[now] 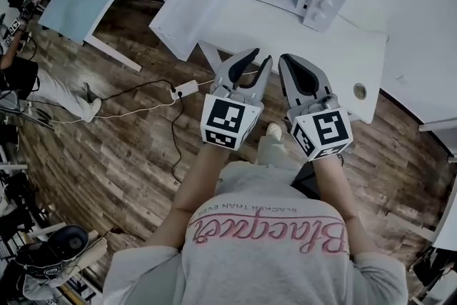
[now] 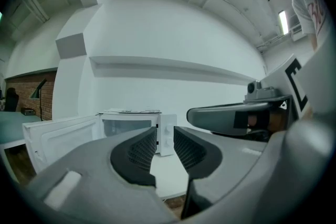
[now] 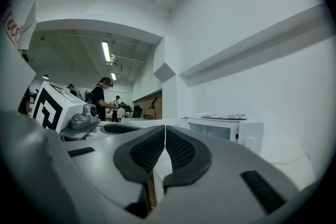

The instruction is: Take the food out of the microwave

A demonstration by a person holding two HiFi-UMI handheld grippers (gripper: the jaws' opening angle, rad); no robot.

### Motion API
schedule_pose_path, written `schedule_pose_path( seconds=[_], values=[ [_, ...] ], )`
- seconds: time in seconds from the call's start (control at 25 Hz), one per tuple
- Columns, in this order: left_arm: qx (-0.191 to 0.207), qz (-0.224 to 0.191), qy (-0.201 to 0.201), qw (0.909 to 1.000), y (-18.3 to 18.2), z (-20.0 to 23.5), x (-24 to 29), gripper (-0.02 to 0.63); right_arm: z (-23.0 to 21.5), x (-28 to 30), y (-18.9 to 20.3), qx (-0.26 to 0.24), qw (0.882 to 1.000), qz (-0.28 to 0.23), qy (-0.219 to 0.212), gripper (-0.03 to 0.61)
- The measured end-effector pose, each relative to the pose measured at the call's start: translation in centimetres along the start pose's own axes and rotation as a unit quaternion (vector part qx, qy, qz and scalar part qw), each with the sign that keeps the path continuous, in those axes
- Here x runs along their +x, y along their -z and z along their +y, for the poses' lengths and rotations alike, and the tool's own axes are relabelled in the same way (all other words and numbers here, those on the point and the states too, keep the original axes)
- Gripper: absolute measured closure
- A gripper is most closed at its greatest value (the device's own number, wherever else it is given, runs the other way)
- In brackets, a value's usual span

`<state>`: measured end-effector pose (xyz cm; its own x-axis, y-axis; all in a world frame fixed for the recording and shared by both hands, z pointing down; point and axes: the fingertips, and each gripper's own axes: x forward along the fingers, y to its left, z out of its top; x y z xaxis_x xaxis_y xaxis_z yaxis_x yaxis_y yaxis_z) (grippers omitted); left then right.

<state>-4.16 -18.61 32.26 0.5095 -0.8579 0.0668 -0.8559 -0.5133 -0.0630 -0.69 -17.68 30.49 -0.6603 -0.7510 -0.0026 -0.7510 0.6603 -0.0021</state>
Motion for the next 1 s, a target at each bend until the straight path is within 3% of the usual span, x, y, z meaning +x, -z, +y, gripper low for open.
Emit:
schedule_pose_path(
  seconds=[0.44, 0.76, 1.0],
  values=[
    [-0.022, -0.002, -0.054, 0.9983, -0.6, 3.8, 10.5, 0.508, -9.0, 6.3, -0.2, -0.01, 0.999, 0.006, -0.039, 0.566],
    [-0.039, 0.038, -0.104, 0.9931, 2.9, 7.9, 15.0, 0.508, -12.1, 9.4, 2.2, -0.006, 0.997, 0.028, -0.068, 0.566],
    [-0.047, 0.076, -0.109, 0.9901, 5.8, 10.4, 18.3, 0.508, -12.8, 11.9, 4.0, 0.006, 0.996, 0.043, -0.074, 0.566]
  ],
)
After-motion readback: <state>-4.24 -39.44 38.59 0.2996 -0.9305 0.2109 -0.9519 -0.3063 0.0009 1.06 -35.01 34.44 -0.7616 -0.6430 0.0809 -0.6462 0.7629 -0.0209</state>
